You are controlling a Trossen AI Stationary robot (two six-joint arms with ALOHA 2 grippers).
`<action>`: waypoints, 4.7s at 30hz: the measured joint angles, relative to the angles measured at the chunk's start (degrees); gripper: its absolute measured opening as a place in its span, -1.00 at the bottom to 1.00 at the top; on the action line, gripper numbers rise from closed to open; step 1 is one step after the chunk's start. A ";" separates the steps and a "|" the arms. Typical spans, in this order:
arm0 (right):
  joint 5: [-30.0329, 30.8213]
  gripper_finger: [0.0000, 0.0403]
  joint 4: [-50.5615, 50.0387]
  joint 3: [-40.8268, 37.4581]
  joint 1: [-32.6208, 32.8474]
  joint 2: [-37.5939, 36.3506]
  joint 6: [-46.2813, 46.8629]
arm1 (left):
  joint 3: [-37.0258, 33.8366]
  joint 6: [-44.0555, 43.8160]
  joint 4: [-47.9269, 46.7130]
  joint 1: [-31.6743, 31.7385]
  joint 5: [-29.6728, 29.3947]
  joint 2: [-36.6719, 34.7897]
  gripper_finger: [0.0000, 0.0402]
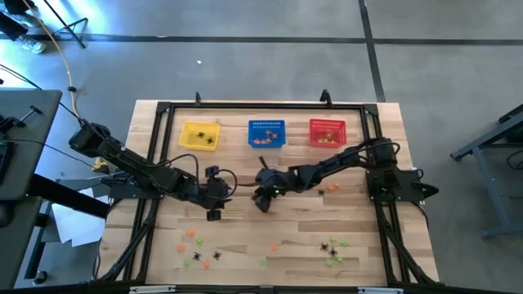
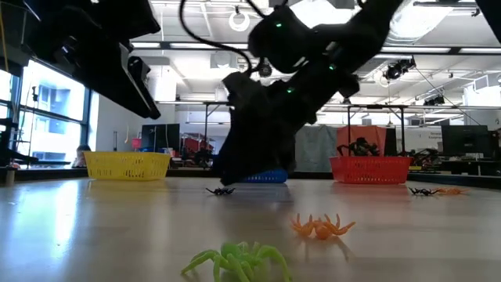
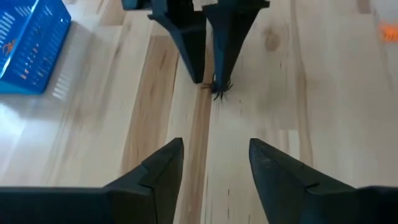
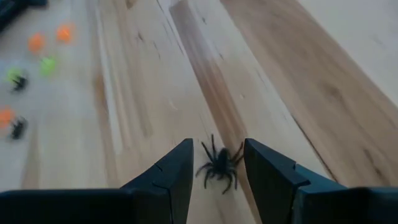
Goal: Sort Halloween decoration
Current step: Put the black spider toy into the yellow basket
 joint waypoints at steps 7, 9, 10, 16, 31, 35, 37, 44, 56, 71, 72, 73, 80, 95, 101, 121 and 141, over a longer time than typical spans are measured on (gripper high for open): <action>0.18 -0.30 -10.59 6.49 0.33 3.52 -1.95 | -0.02 -0.33 -2.91 0.00 0.01 0.00 -0.14; 0.56 -0.30 -11.67 6.88 0.57 3.84 -2.51 | -0.02 -0.33 -3.42 0.00 0.01 0.00 -0.14; 0.67 -0.30 -12.04 6.94 0.66 3.86 -2.57 | -0.02 -0.32 -3.64 0.00 0.01 0.00 -0.14; 0.63 -0.43 -14.28 6.98 0.76 4.00 -2.51 | -0.02 -0.84 -6.12 0.00 0.01 0.00 -0.14; -5.24 -0.98 -15.30 6.62 -0.15 2.69 -4.19 | -0.02 -1.85 -7.30 0.02 -0.01 0.00 -0.14; -5.12 -1.00 -17.16 6.22 -1.10 -0.14 -5.90 | -0.02 -2.27 -7.29 0.02 -0.06 0.00 -0.14; -4.16 -1.00 -16.48 6.22 -1.60 -2.17 -7.07 | -0.02 -2.31 -7.10 0.02 -0.11 0.00 -0.14; 0.55 -1.00 -10.94 6.37 -2.69 -6.32 -11.06 | -0.02 0.70 -1.26 0.02 -4.91 0.00 -0.14; 5.43 -1.00 -4.36 6.55 -2.39 -8.20 -19.73 | -0.02 7.83 11.75 0.04 -12.38 0.00 -0.14; 5.50 -1.00 0.64 6.62 -0.51 -10.96 -29.56 | -0.02 8.49 14.84 0.22 -16.47 0.00 -0.14; 5.49 -1.00 0.61 6.66 -0.36 -11.34 -29.86 | -0.02 8.71 15.30 0.22 -16.51 0.00 -0.14; 5.52 -1.00 0.45 6.66 -0.28 -11.53 -29.95 | -0.02 8.87 15.76 0.25 -16.60 0.00 -0.14; 5.50 -1.00 0.47 6.63 -0.23 -11.53 -29.90 | -0.02 11.79 19.20 0.24 -15.83 0.00 -0.14; 5.55 -1.00 2.15 6.63 0.04 -11.53 -30.38 | -0.02 11.99 19.16 0.31 -15.05 0.00 -0.18; 5.56 -1.00 3.08 6.63 0.75 -11.53 -31.39 | -0.02 12.49 19.08 0.31 -15.22 0.00 -0.55; 4.45 -0.92 2.99 6.63 1.22 -11.53 -28.39 | -0.02 12.32 19.00 0.54 -15.31 0.00 -0.99; 8.89 -0.28 -19.24 6.57 1.22 -23.86 -22.19 | 0.00 11.31 13.91 0.74 -19.61 -1.57 -1.00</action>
